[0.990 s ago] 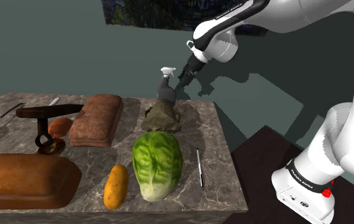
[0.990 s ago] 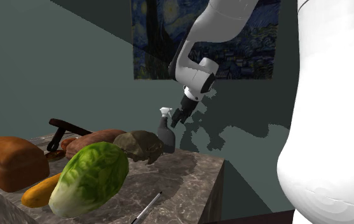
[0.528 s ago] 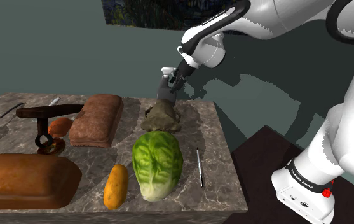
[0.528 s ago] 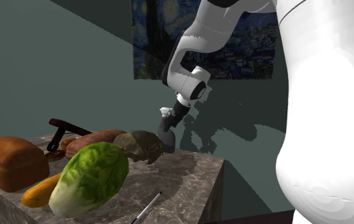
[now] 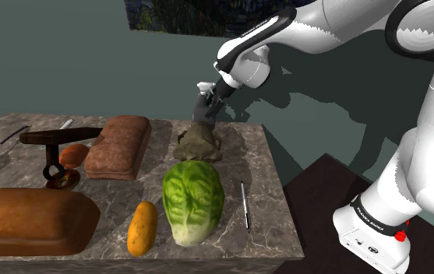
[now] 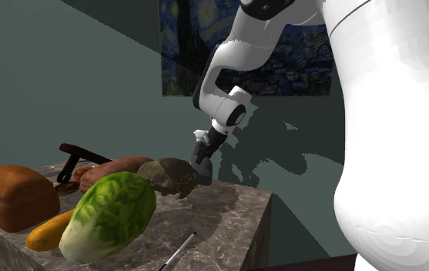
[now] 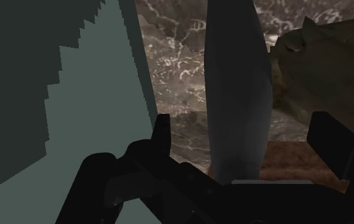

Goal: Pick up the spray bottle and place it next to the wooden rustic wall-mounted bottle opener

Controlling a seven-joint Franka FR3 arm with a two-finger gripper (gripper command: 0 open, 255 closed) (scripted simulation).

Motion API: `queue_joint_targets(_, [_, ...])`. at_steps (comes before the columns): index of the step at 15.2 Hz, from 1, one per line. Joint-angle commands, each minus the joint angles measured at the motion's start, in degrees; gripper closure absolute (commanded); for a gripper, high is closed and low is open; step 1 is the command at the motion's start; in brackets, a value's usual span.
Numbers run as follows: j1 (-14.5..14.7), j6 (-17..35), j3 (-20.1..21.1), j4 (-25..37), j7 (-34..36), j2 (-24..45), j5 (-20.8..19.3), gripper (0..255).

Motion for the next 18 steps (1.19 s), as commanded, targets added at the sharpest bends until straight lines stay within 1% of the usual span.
queue_joint_targets(1, [0.0,0.0,0.0,0.0,0.0,0.0,0.0,0])
queue_joint_targets(3, [0.0,0.0,0.0,0.0,0.0,0.0,0.0,0])
queue_joint_targets(4, [0.0,0.0,0.0,0.0,0.0,0.0,0.0,255])
queue_joint_targets(13, [0.0,0.0,0.0,0.0,0.0,0.0,0.0,255])
queue_joint_targets(18, [0.8,-1.9,-1.3,0.0,3.4,-2.6,-3.3,255])
